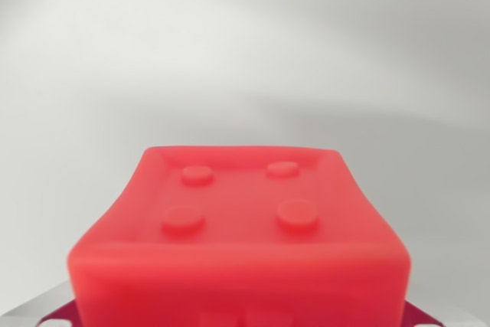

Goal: Destack cube

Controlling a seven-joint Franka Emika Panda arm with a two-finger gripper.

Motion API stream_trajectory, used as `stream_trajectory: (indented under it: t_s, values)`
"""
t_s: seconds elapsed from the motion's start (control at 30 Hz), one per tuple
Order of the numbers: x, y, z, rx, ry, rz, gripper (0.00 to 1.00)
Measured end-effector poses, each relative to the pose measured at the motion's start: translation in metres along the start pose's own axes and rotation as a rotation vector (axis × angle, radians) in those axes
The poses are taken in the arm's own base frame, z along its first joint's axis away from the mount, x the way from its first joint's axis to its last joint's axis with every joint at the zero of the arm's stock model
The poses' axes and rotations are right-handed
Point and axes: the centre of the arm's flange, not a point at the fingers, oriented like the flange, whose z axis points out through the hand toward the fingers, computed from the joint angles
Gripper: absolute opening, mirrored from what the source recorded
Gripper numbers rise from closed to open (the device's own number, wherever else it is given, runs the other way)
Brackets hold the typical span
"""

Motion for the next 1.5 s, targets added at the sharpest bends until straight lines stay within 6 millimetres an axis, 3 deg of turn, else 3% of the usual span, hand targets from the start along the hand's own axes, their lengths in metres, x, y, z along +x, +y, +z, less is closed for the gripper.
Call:
stream_trajectory:
  t_s: [0.77, 1.33, 1.37, 1.5]
  values:
    - [0.000, 0.000, 0.052, 0.001, 0.000, 0.000, 0.00]
    - [0.001, 0.000, 0.067, 0.001, 0.001, 0.000, 0.00]
    - [0.001, 0.000, 0.067, 0.001, 0.001, 0.000, 1.00]
    - [0.001, 0.000, 0.067, 0.002, 0.002, 0.000, 1.00]
